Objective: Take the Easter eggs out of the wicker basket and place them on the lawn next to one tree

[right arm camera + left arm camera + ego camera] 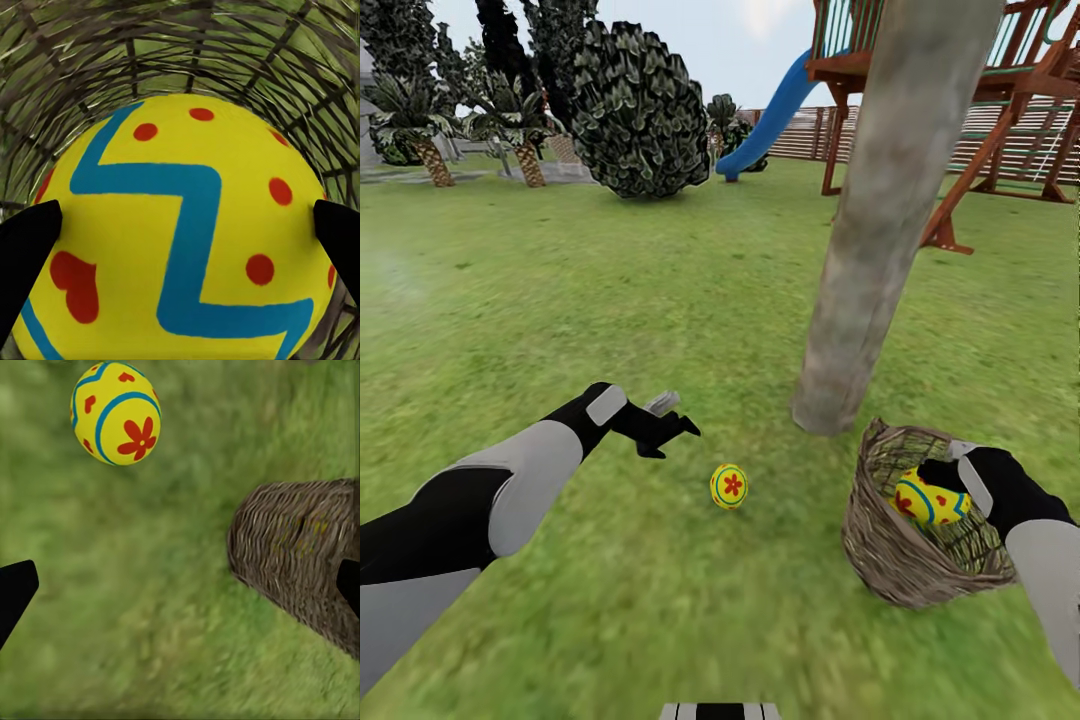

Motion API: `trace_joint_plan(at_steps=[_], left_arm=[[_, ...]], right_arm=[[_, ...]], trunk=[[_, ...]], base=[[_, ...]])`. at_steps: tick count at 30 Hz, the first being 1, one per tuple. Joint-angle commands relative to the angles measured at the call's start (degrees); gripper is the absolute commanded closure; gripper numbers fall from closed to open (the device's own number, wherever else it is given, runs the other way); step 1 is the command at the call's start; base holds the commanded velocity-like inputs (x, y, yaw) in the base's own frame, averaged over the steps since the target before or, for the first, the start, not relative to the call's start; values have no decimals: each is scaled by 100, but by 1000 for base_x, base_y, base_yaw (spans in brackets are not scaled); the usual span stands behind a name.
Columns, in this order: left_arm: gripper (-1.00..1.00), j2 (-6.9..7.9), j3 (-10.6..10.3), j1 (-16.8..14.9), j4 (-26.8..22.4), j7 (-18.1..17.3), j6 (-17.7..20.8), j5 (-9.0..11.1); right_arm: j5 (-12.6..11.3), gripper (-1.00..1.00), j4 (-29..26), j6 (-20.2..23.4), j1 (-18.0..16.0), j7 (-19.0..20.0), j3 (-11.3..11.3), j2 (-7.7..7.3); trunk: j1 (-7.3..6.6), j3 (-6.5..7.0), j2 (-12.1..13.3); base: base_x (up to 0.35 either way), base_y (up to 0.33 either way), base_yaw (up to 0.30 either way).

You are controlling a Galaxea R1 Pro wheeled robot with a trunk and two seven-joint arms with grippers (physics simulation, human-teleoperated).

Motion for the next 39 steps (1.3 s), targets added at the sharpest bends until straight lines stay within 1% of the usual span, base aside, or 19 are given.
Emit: trace_joint_plan(at_steps=[1, 5, 8, 9, 12, 17, 21, 22, 23, 25, 26, 28, 31, 32, 33, 34, 35, 37, 39], left_arm=[[-100, 0, 1, -1, 5, -10, 19, -17], [-100, 58, 2, 5, 22, -6, -179, -11], [-100, 210, 2, 7, 23, -28, -255, -23], [-100, 235, 4, 7, 23, -42, -397, -18], [-100, 253, 0, 7, 23, -52, -561, -3], [-100, 282, 3, 7, 23, -53, -588, 0], [-100, 285, 5, 13, 23, -46, -680, 1], [-100, 287, 5, 12, 23, -45, -752, 0], [-100, 295, 5, 15, 23, -38, -788, -5], [-100, 369, 5, 16, 57, -36, -888, -8], [-100, 413, 5, 16, 104, -44, -1067, -9], [-100, 547, 5, 16, 141, -46, -1384, -9], [-100, 647, 5, 16, 169, -47, -1509, -2], [-100, 676, 5, 16, 182, -46, -1521, -1], [-100, 724, 5, 16, 231, -41, -1527, 1], [-100, 761, 5, 16, 287, -42, -1530, 0], [-100, 820, 5, 16, 317, -46, -1534, 0], [-100, 1026, 5, 16, 340, -52, -1537, -7], [-100, 1417, 5, 16, 346, -60, -1533, 3]], right_arm=[[-52, 100, -55, 26, 0, -20, -11, 0], [-53, 100, -209, 26, 0, -5, -19, -3], [-53, 100, -251, 22, 8, 87, -15, 11], [-53, 100, -285, 21, 8, 89, -15, 8], [-53, 100, -379, 21, 8, 90, -17, 14], [-47, 100, -612, 22, 8, 91, -27, 15], [-44, 100, -1001, 30, 8, 83, -27, 15], [-44, 100, -1301, 60, 8, 77, -25, 18], [-47, 100, -2051, 82, 7, 70, -31, 100], [-48, 100, -2743, 90, 8, 60, -15, 208], [-29, 100, -3096, 101, 8, 36, -11, 350], [5, 100, -3710, 114, 8, -156, -20, 730], [-18, 100, -4342, 117, 8, -607, 38, 1077], [-17, 100, -4556, 113, 8, -678, 144, 1405], [-14, 100, -4700, 115, 21, -717, 308, 1874], [-16, 100, -4731, 118, 42, -724, 414, 2116], [-18, 100, -4733, 104, 109, -724, 514, 2308], [-44, 100, -4728, 66, 356, -702, 632, 2528], [-57, 100, -4741, 40, 645, -658, 768, 2625]], trunk=[[-3, 18, 0], [-14, 106, 5], [-21, 173, 9], [-24, 195, 11], [-32, 262, 15], [-44, 372, 21], [-55, 461, 27], [-57, 483, 28], [-60, 505, 29], [-65, 550, 32], [-68, 572, 34], [-73, 616, 36], [-75, 638, 38], [-75, 638, 38], [-75, 638, 38], [-75, 638, 38], [-75, 638, 38], [-75, 638, 38], [-75, 638, 38]], base=[[-6, 0, 0], [-131, -1, 0], [-209, 2, 0], [-146, 0, 0], [-201, 0, 0], [-81, 0, 0], [-4, 0, 0], [0, 0, 0], [0, 0, 0], [0, 0, 0], [0, 0, 0], [0, 0, 0], [0, 0, 0], [0, 0, 0], [0, 0, 0], [0, 0, 0], [0, 0, 0], [0, 0, 0], [0, 31, 0]])
